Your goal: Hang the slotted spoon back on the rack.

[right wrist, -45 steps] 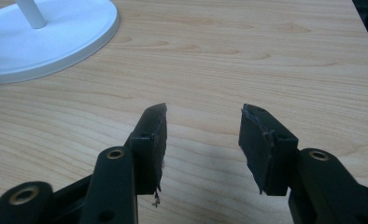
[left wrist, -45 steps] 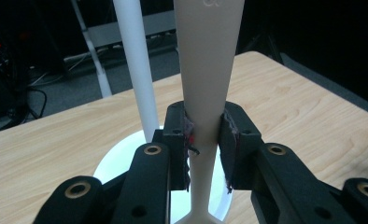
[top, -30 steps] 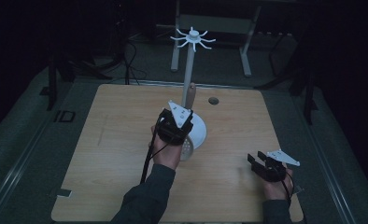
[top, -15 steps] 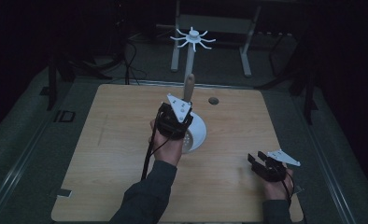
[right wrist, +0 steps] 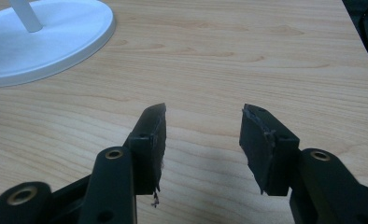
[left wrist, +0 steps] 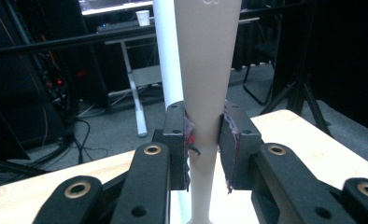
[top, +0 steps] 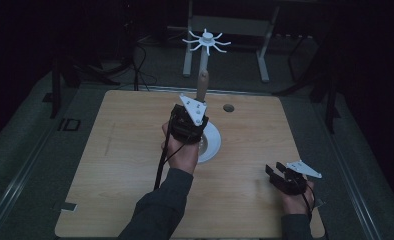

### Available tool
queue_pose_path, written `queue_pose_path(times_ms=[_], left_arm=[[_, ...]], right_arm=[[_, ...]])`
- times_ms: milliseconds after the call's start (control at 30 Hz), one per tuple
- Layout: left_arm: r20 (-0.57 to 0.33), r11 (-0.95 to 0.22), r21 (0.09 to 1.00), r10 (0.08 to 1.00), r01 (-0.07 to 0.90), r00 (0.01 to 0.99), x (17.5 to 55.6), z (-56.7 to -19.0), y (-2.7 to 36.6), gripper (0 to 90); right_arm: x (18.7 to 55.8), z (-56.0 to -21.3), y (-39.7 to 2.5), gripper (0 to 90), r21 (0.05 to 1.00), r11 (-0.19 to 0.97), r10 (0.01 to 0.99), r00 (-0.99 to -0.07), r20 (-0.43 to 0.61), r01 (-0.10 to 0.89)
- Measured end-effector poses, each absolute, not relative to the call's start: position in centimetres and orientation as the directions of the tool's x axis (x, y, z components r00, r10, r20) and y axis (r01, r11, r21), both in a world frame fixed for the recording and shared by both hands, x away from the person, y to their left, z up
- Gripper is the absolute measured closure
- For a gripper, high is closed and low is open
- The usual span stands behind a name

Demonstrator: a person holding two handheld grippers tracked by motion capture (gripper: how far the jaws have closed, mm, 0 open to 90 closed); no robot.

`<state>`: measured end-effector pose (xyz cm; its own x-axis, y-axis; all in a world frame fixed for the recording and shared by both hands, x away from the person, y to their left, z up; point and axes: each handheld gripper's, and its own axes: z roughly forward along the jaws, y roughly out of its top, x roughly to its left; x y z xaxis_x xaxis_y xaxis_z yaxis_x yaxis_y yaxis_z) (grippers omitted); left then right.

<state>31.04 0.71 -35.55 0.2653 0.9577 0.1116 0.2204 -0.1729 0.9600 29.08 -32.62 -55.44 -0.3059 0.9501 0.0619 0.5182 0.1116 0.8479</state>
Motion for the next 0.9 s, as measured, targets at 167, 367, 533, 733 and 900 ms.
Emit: queue_pose_path(times_ms=[167,367,533,733,900], left_arm=[[0.11,-0.165,0.963,0.962,0.212,0.251,31.1,-35.2,0.5,74.1],[0.125,-0.175,0.964,0.963,0.2,0.238,31.0,-34.7,0.2,74.1],[0.134,-0.178,0.965,0.965,0.192,0.224,31.0,-34.4,-0.1,74.1],[0.146,-0.186,0.965,0.967,0.187,0.208,31.1,-33.8,-0.5,73.9],[0.152,-0.187,0.963,0.971,0.194,0.184,31.4,-33.6,-0.7,73.8]], right_arm=[[29.1,-55.5,-32.6,50.6,0.848,0.112,0.95,-0.306,0.062,0.519],[29.1,-55.5,-32.6,50.6,0.848,0.112,0.95,-0.306,0.061,0.518],[29.1,-55.5,-32.6,50.6,0.847,0.112,0.95,-0.307,0.062,0.519],[29.1,-55.5,-32.6,50.5,0.848,0.113,0.95,-0.308,0.061,0.518],[29.1,-55.5,-32.7,50.5,0.848,0.112,0.95,-0.307,0.062,0.518]])
